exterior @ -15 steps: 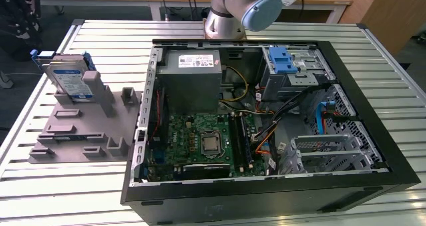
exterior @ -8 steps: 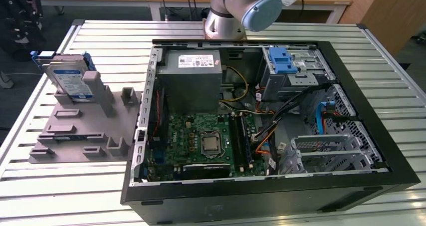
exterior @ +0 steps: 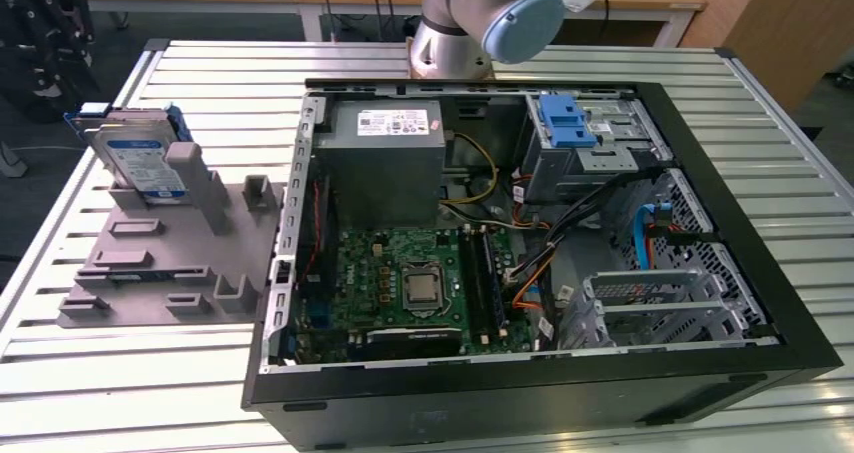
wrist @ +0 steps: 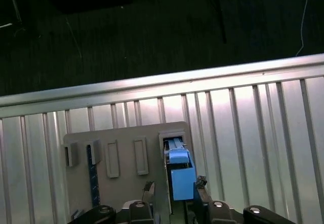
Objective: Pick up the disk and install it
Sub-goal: 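Pick up the disk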
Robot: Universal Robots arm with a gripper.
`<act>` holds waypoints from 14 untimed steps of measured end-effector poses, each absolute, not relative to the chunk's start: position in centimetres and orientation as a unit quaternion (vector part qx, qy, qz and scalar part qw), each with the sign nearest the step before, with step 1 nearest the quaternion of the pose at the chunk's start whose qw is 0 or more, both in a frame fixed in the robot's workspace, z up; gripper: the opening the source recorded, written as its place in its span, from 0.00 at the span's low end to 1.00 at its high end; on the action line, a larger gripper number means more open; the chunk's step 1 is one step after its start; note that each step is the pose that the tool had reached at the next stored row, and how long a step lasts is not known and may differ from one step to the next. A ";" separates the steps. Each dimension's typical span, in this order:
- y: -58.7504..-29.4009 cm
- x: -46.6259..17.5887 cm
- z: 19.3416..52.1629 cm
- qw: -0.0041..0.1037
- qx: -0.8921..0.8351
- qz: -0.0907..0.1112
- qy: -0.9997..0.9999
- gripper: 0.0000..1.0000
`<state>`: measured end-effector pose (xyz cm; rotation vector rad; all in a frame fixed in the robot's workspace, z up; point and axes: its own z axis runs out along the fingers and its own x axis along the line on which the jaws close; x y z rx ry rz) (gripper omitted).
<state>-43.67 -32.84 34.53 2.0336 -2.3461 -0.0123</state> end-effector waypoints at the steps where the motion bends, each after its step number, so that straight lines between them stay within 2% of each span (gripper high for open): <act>1: -32.7 -43.7 34.4 0.019 0.655 -0.004 -0.755 0.43; 6: -32.7 -43.7 34.3 0.016 0.656 -0.006 -0.755 0.43; 10: -32.7 -43.7 34.2 0.007 0.661 0.002 -0.750 0.43; 14: -32.7 -43.7 34.2 0.006 0.663 0.003 -0.749 0.43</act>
